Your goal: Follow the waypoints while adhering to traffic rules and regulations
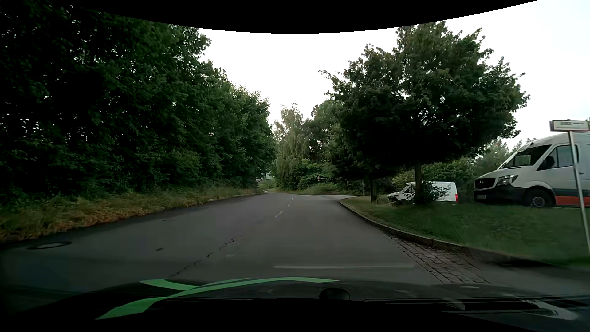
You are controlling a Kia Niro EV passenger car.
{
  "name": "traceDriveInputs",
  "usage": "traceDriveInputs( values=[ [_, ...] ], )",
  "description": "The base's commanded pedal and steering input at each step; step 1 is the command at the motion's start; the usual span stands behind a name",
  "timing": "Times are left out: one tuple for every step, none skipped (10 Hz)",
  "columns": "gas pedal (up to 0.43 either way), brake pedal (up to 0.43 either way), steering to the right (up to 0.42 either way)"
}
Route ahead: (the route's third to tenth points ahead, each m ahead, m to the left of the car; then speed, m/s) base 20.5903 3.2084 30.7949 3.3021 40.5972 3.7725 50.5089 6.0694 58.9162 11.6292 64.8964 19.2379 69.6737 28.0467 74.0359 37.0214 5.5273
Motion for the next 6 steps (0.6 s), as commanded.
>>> traceDriveInputs(
  values=[
    [0.287, 0.000, -0.004],
    [0.287, 0.000, -0.004],
    [0.287, 0.000, -0.004],
    [0.287, 0.000, -0.004],
    [0.287, 0.000, -0.004],
    [0.287, 0.000, -0.004]
  ],
)
